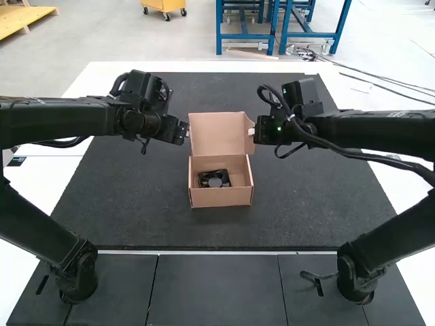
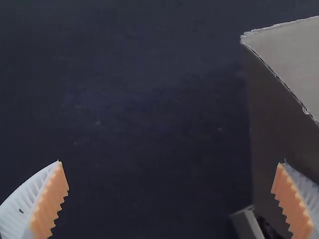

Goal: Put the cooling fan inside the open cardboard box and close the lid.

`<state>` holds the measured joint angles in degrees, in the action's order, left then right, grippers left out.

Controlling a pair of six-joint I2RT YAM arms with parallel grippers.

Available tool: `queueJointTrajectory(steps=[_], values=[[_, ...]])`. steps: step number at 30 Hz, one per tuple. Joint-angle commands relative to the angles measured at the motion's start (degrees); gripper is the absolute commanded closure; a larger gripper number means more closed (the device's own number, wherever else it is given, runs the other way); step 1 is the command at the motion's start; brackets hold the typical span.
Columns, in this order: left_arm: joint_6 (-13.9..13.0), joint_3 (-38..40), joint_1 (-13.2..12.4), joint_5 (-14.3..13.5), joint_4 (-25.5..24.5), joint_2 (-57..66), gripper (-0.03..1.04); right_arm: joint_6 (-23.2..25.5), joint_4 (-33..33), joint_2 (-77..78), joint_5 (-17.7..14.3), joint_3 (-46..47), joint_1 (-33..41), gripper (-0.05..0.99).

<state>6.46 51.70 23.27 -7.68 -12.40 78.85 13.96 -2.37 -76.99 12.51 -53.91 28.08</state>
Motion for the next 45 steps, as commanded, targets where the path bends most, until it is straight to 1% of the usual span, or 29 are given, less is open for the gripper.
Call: queueJointTrajectory(steps=[1, 13, 20, 24, 33, 42, 45], values=[[-0.6, 0.5, 0.6, 0.6, 0.1, -1.5, 0.04, 1.5, -1.2, 1.8, 1.3, 1.1, 1.2, 0.96], [-0.7, -0.2, 0.9, 0.5, -3.2, -3.8, 0.04, 2.8, -6.2, 2.5, 1.5, 5.3, 2.0, 0.96], [-0.7, -0.8, 1.7, 0.5, -4.7, -5.3, 0.04, 3.0, -6.8, 3.3, 1.5, 6.7, 2.8, 0.96], [-0.7, -1.3, 1.9, 0.5, -5.5, -5.8, 0.04, 4.0, -8.1, 4.0, 1.5, 8.3, 3.1, 0.96], [-0.7, -2.7, 1.9, 0.5, -6.8, -7.7, 0.04, 4.4, -9.6, 4.7, 1.5, 11.4, 3.0, 0.96], [-0.7, -5.0, 1.9, 0.6, -6.8, -9.3, 0.04, 5.6, -11.1, 4.7, 2.0, 13.0, 3.4, 0.96], [-0.7, -5.2, 1.9, 1.0, -6.8, -9.4, 0.04, 5.9, -11.5, 4.6, 2.2, 13.4, 3.5, 0.96]])
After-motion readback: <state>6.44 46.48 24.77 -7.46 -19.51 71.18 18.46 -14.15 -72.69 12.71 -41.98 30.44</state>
